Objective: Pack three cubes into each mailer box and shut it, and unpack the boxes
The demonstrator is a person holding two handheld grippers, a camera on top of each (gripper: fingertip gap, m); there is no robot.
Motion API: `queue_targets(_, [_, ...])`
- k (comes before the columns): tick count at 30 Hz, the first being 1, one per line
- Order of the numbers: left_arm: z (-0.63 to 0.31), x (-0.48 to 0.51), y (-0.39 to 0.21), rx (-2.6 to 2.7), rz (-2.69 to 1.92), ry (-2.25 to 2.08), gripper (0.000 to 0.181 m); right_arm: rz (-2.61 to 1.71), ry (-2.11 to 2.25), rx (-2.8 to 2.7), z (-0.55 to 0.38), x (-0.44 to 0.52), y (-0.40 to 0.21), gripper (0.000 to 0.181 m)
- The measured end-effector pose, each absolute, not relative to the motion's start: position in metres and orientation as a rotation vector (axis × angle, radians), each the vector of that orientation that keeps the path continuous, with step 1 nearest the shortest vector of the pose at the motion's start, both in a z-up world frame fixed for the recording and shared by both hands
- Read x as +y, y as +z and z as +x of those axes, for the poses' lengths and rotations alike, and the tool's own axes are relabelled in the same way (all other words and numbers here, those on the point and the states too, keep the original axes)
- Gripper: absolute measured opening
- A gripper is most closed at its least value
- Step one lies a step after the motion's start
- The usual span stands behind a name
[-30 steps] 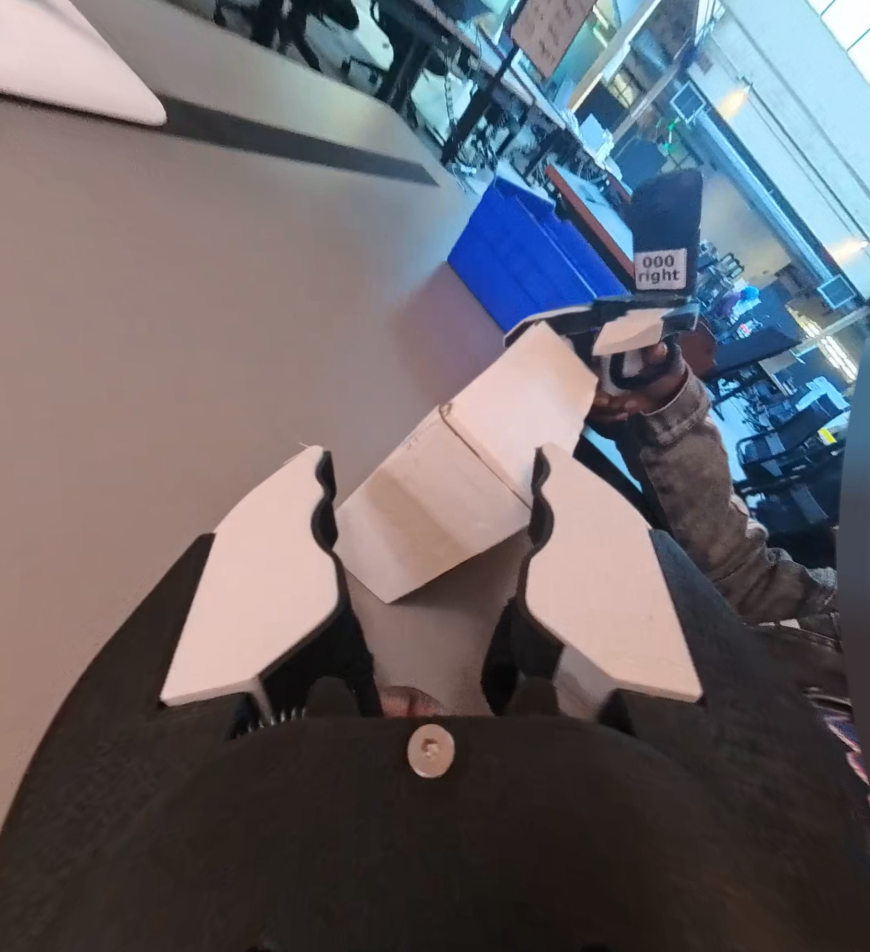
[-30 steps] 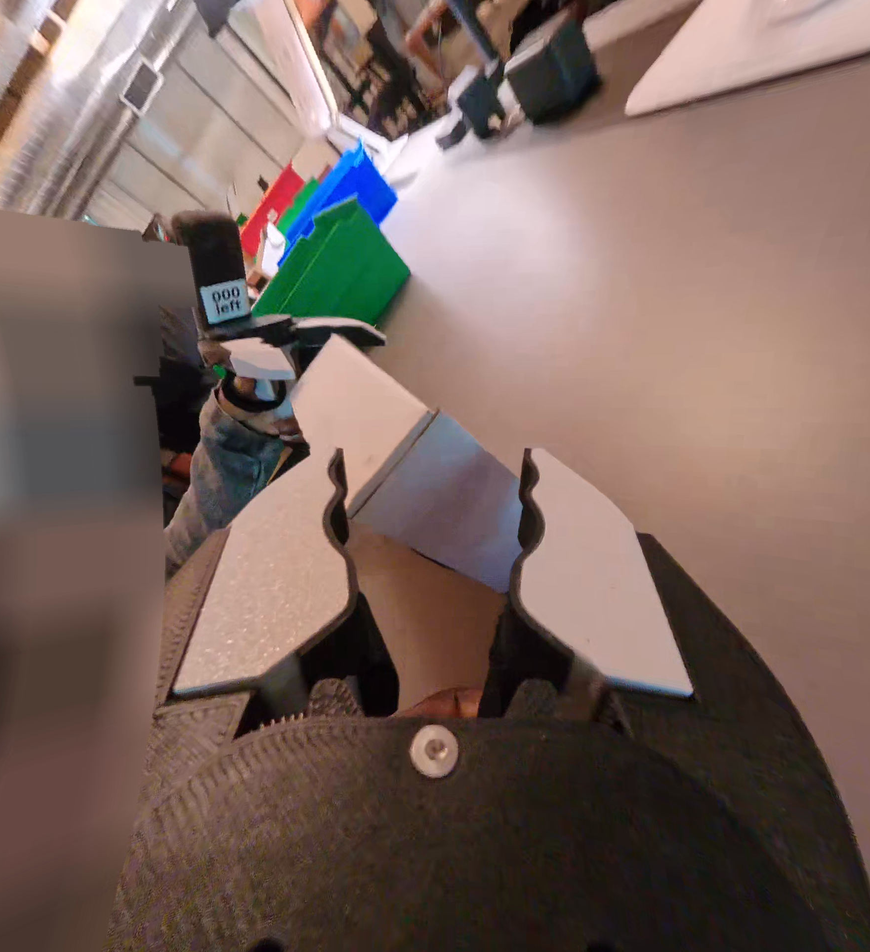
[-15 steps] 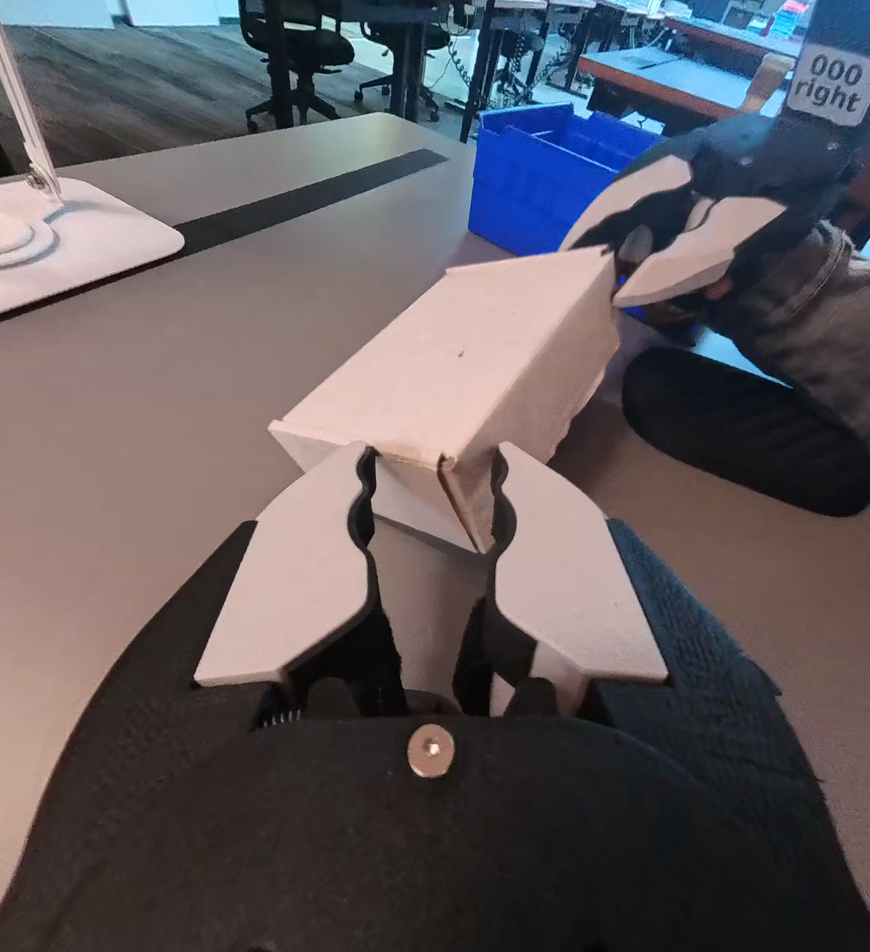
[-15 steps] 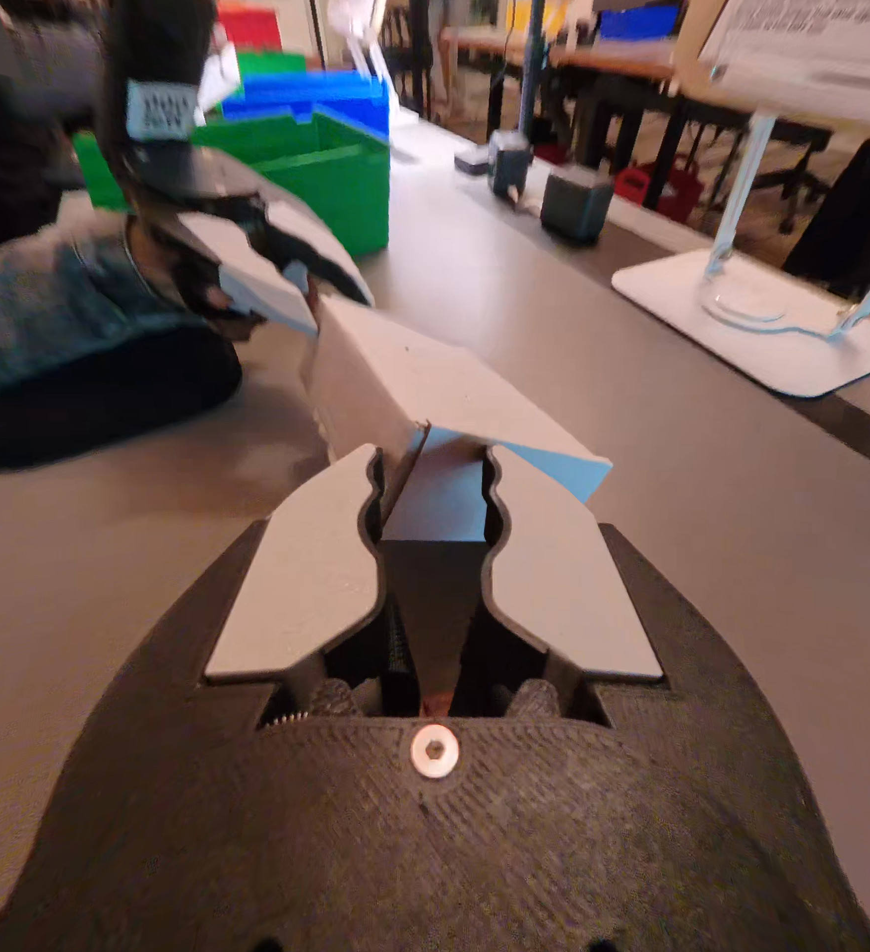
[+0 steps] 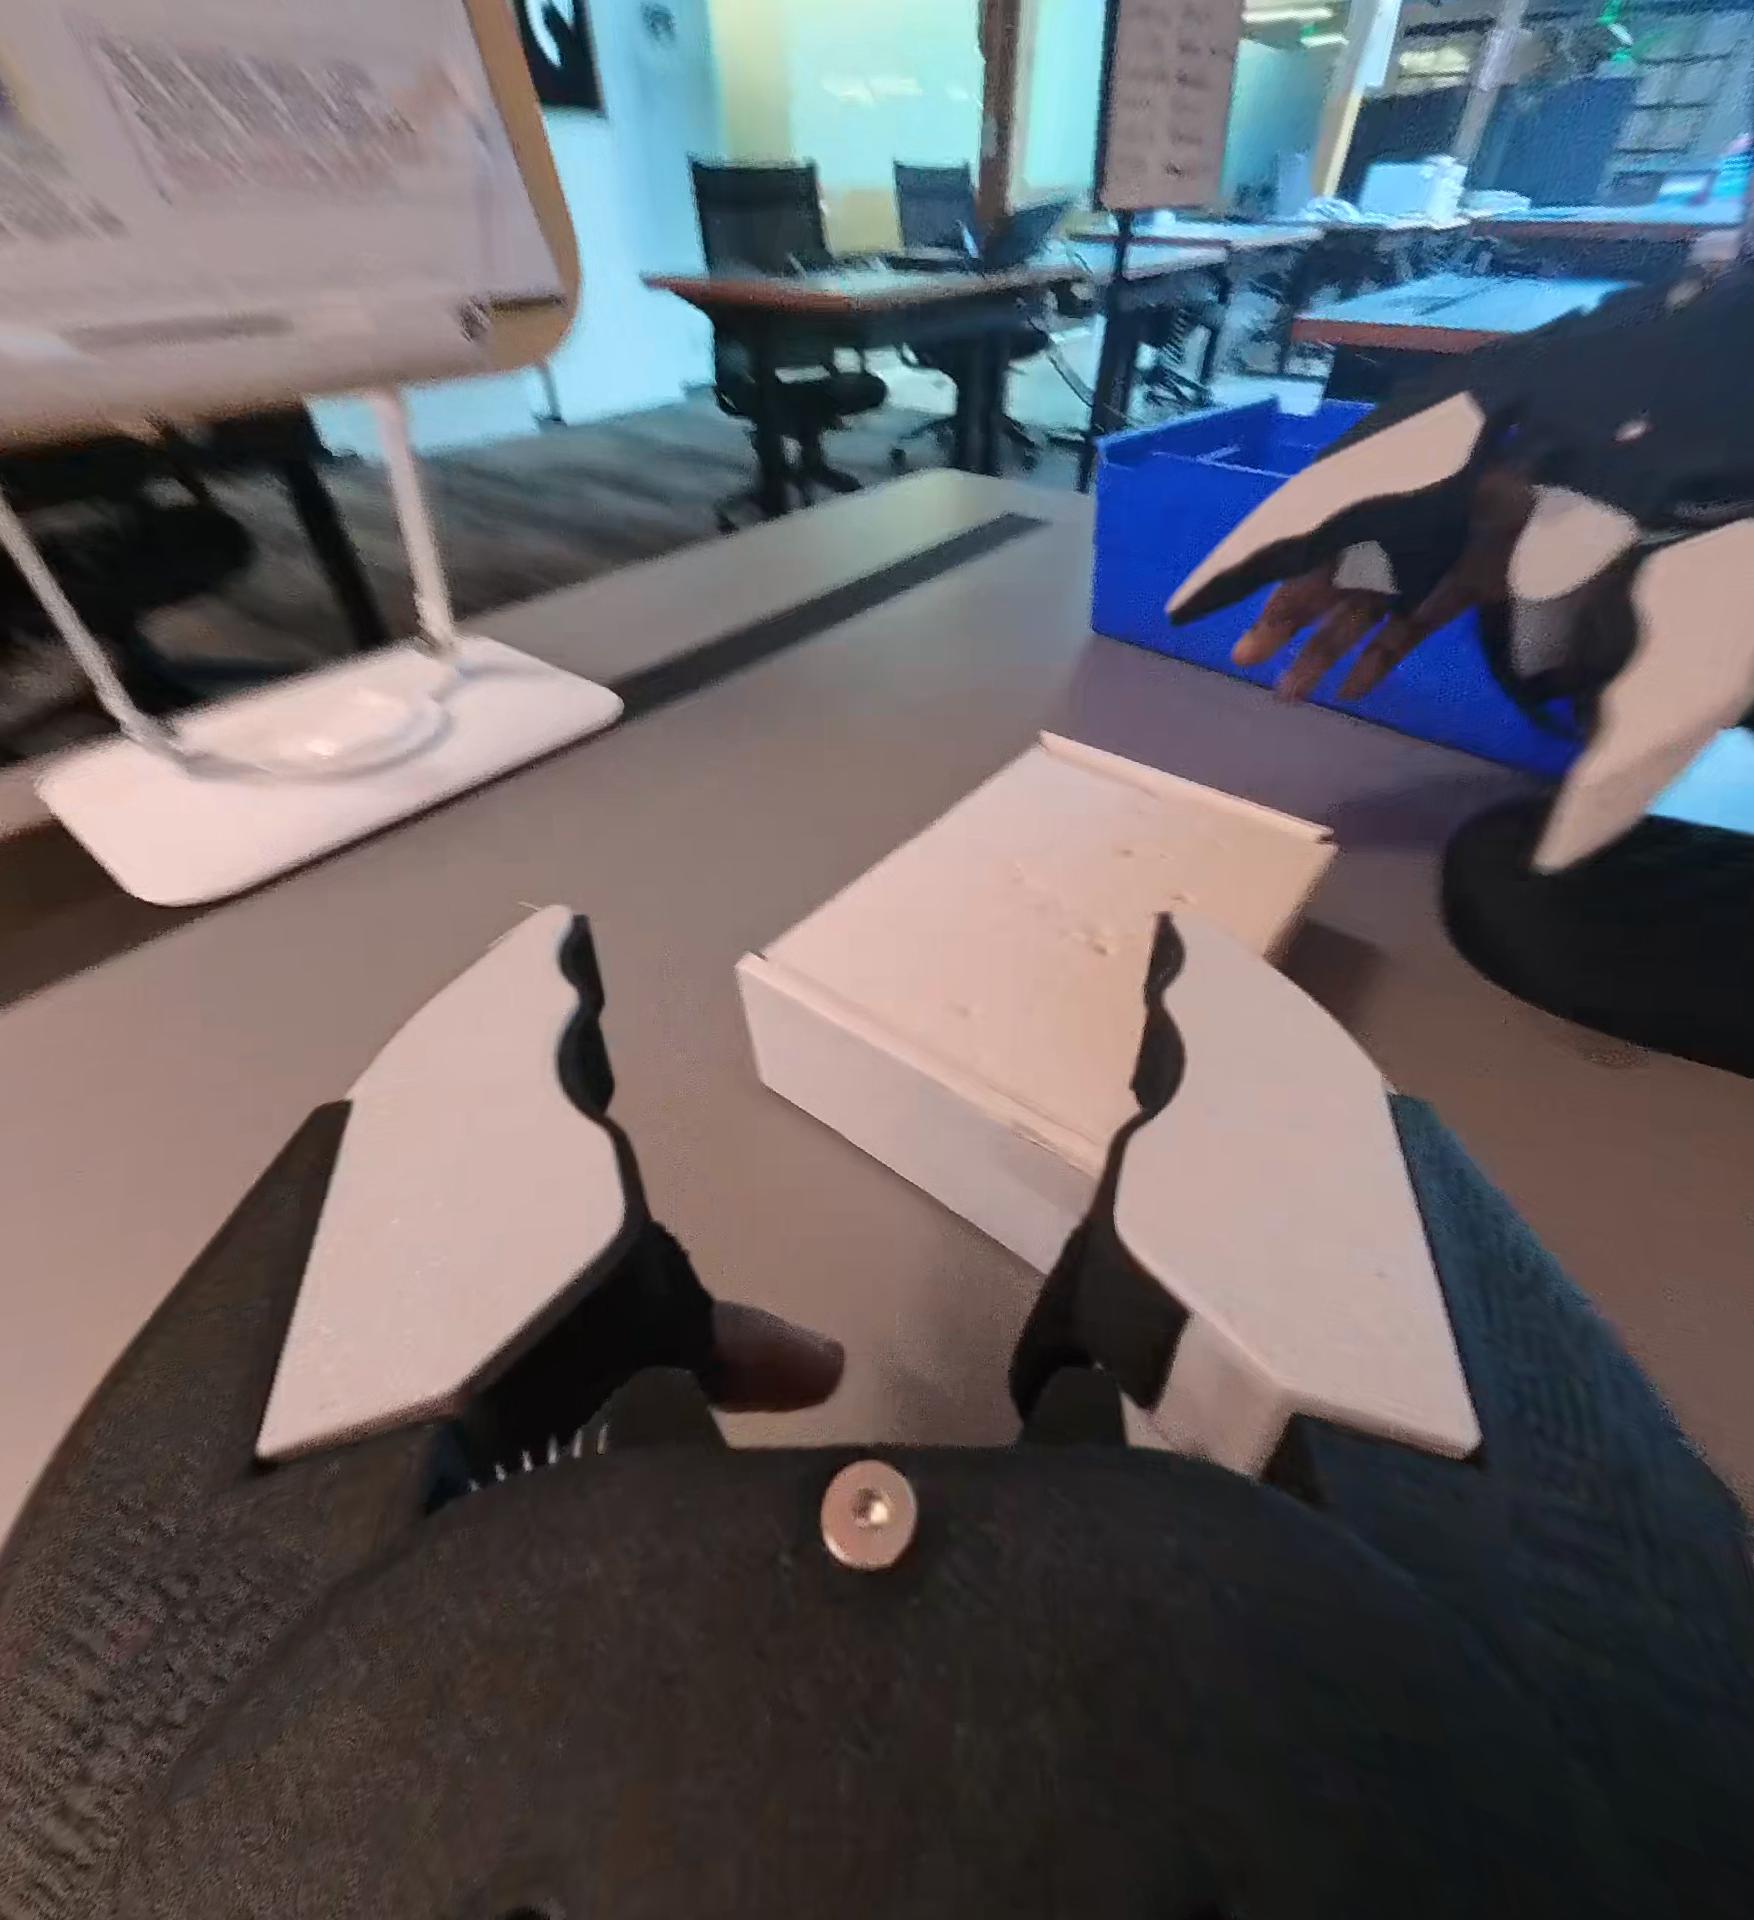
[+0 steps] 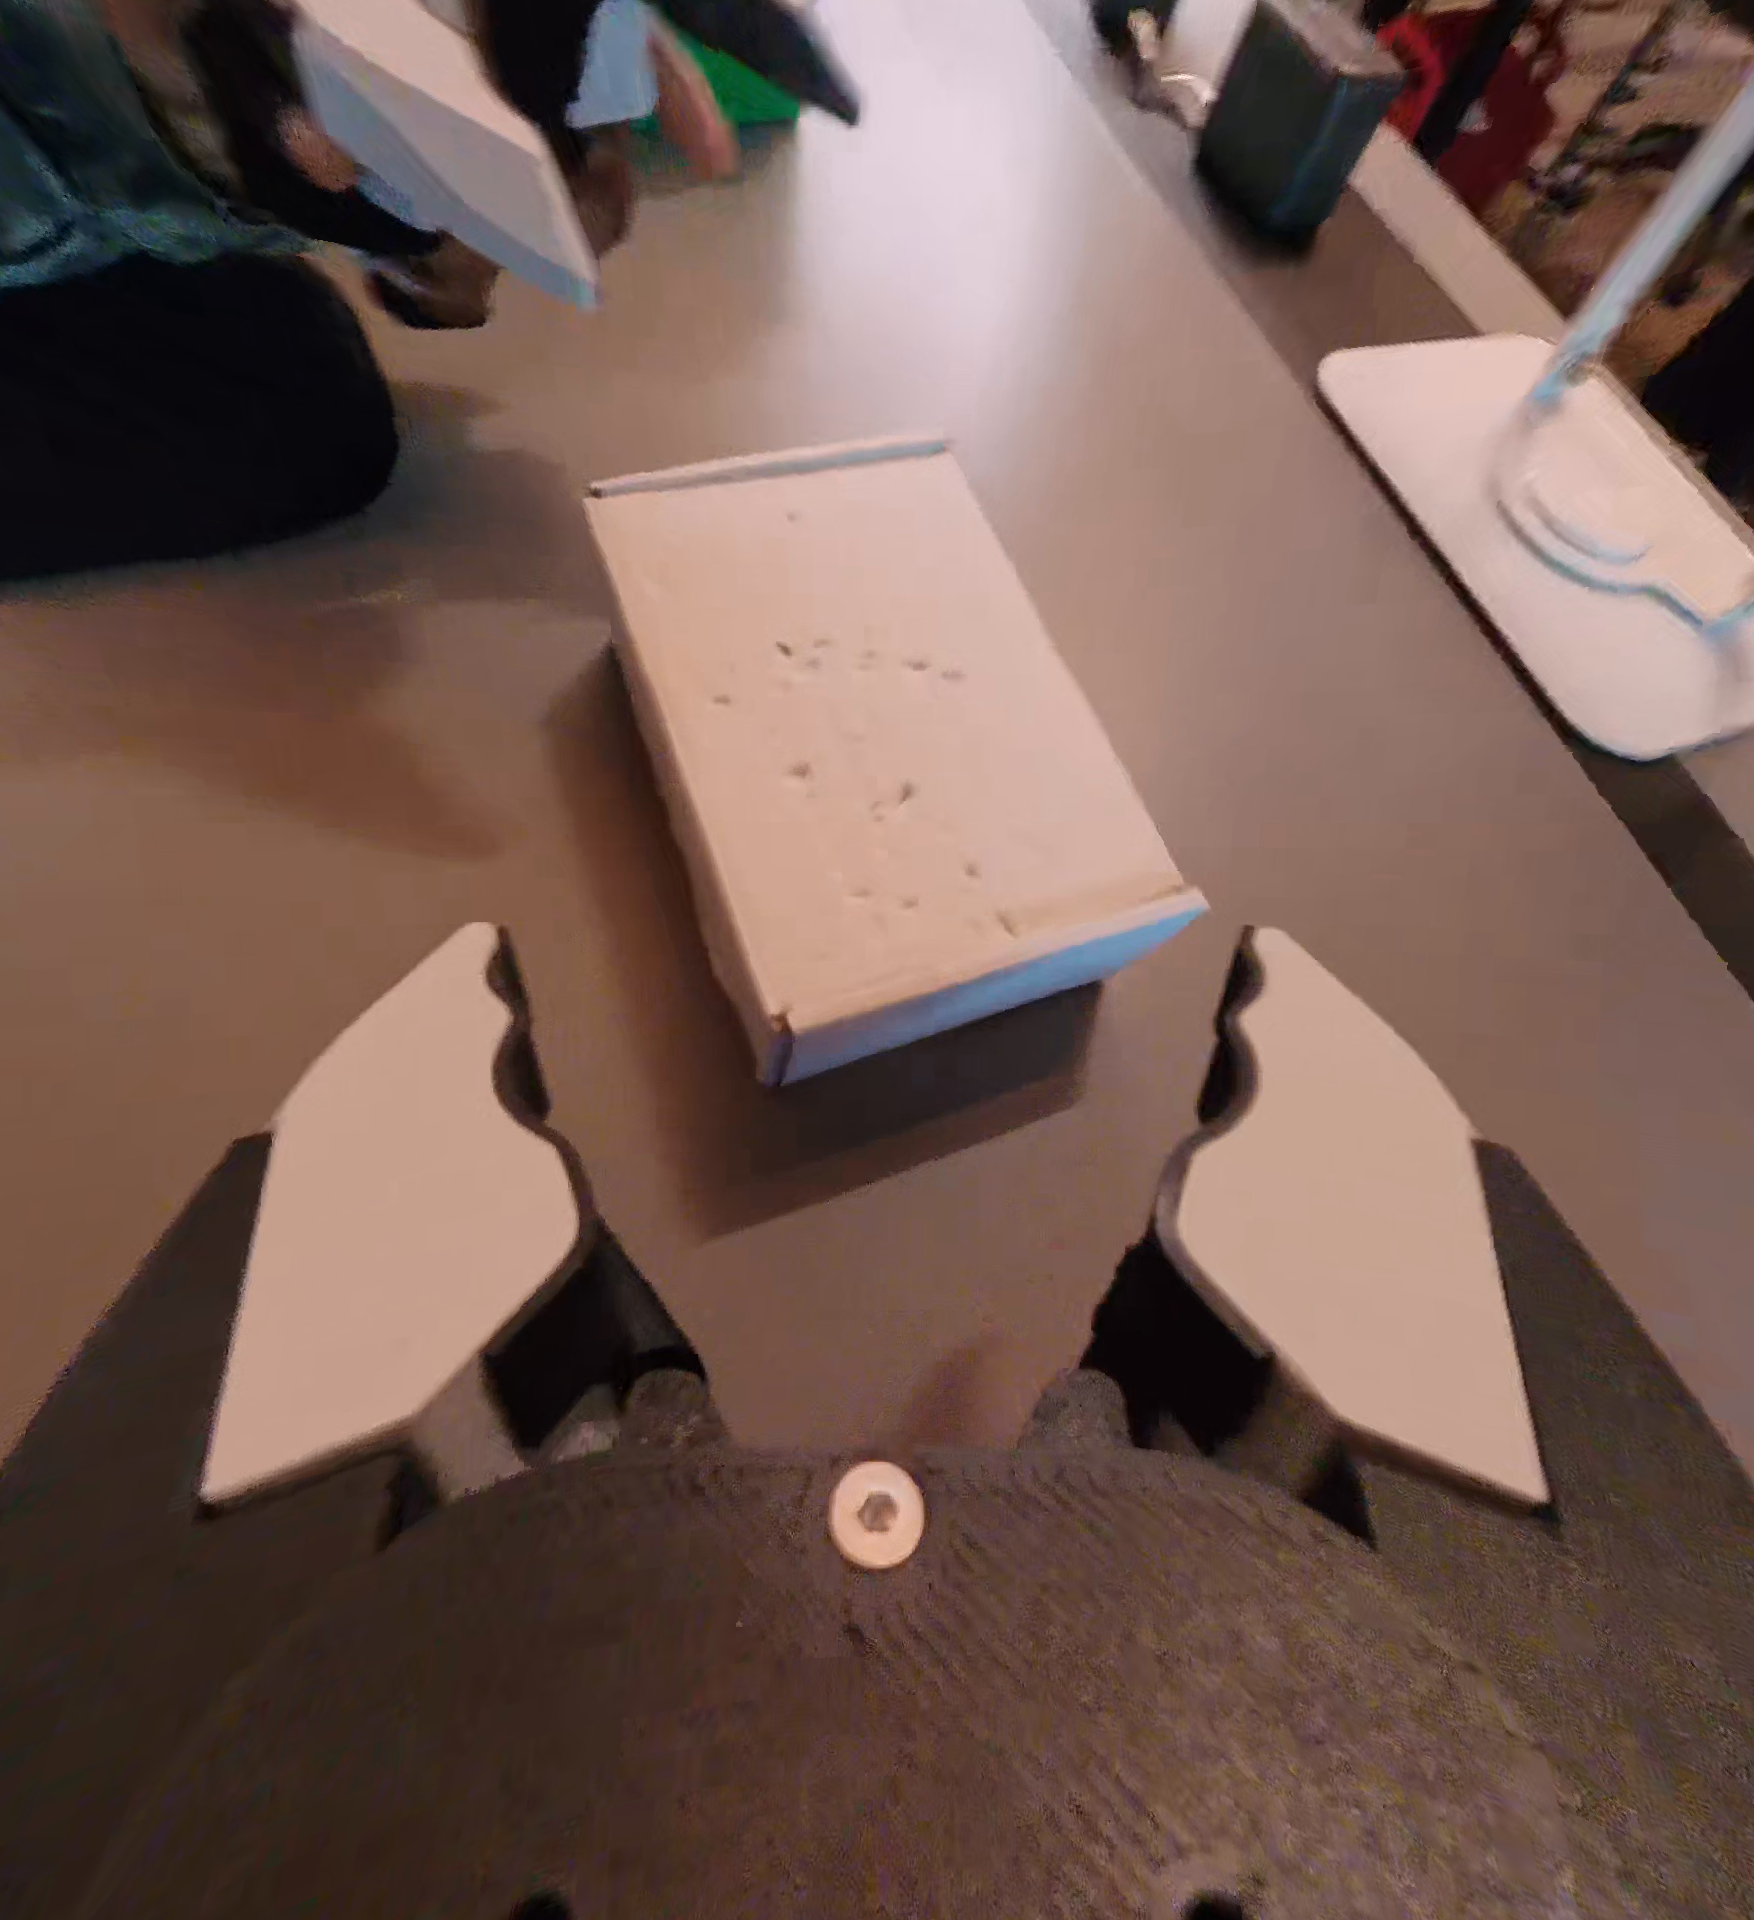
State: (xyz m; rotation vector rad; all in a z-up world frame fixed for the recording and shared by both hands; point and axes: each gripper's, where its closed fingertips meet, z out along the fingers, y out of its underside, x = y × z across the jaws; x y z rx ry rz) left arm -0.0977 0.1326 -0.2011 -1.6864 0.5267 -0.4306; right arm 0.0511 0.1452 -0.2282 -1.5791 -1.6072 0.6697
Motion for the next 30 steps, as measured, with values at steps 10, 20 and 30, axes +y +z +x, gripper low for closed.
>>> queue_targets(10, [-0.114, 0.138, -0.18, 0.442, -1.534, -0.354, 0.12, -1.779, 0.348, -2.271, -0.005, 0.144, -0.261, 0.146])
queue_targets(20, [-0.125, 0.14, -0.175, 0.411, -1.524, -0.305, 0.119, -1.813, -0.046, -2.503, -0.012, 0.156, -0.307, 0.147])
queue_targets(30, [-0.127, 0.139, -0.172, 0.435, -1.491, -0.259, 0.116, -1.71, -0.031, -2.494, -0.001, 0.156, -0.287, 0.141])
